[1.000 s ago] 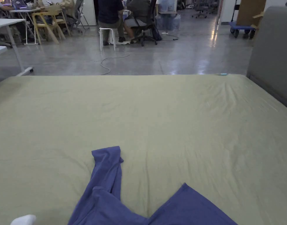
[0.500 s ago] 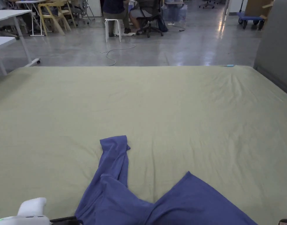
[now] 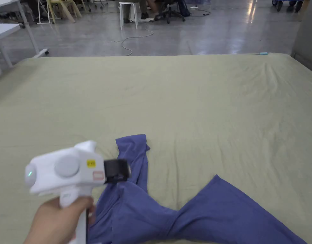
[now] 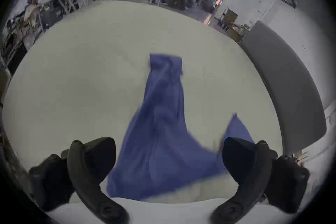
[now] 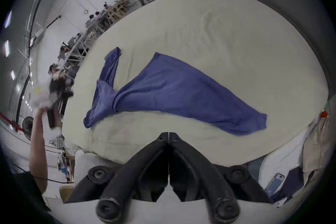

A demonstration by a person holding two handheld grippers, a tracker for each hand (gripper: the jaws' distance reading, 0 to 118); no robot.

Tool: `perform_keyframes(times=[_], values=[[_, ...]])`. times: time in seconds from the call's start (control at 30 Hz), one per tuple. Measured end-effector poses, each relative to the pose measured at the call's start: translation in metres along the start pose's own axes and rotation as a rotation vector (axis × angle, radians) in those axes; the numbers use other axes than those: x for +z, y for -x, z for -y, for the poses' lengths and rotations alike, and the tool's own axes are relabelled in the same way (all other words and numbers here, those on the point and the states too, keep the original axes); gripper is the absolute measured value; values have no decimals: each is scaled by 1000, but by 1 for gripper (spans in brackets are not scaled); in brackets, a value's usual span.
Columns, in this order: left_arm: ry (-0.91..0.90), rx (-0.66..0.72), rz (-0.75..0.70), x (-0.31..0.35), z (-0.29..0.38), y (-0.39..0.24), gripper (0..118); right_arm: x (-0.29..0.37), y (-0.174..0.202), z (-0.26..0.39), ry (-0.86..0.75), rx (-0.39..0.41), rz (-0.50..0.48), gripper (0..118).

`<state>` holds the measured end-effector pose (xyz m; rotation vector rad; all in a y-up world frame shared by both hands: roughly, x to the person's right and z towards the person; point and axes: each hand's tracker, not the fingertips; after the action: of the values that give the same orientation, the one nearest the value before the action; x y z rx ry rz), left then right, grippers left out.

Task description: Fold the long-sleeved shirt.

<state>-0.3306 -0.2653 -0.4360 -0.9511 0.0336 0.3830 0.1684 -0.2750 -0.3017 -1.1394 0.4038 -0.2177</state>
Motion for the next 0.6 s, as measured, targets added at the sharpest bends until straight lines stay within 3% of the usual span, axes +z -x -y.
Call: perform_keyframes(times=[0.17, 0.2, 0.23, 0.3, 0.33, 0.37, 0.4, 0.43, 0.47, 0.5, 0.53, 0.6], values=[[103, 15, -140, -123, -63, -4, 116, -8, 24, 4, 3, 1, 18, 0], [148, 45, -165, -145, -67, 0, 111, -12, 5, -3, 18, -35, -18, 0], [180, 53, -195, -159, -70, 0, 102, -13, 0, -10, 20, -40, -18, 0], [258, -6, -219, -187, -64, 0, 51, -16, -8, -29, 26, -38, -14, 0], [307, -54, -211, -200, -62, 2, 38, -21, 3, -41, 26, -19, 5, 0], [331, -67, -171, -206, -62, 4, 31, -25, 4, -56, 26, 1, 0, 10], [267, -61, -191, -198, -65, 0, 20, -31, 8, -75, 24, 29, 0, 45], [266, -59, -180, -193, -67, -2, 12, -38, 12, -97, 15, 48, 14, 45], [274, -73, -122, -191, -69, -4, 12, -49, 17, -119, 13, 54, 29, 61], [267, -103, -154, -181, -66, -13, 2, -67, 22, -142, 26, 48, 32, 109], [265, -137, -185, -176, -66, -16, 2, -77, 21, -165, 1, 90, 46, 116], [255, -104, -171, -164, -68, -16, 2, -125, 24, -212, 87, -1, 18, 115]])
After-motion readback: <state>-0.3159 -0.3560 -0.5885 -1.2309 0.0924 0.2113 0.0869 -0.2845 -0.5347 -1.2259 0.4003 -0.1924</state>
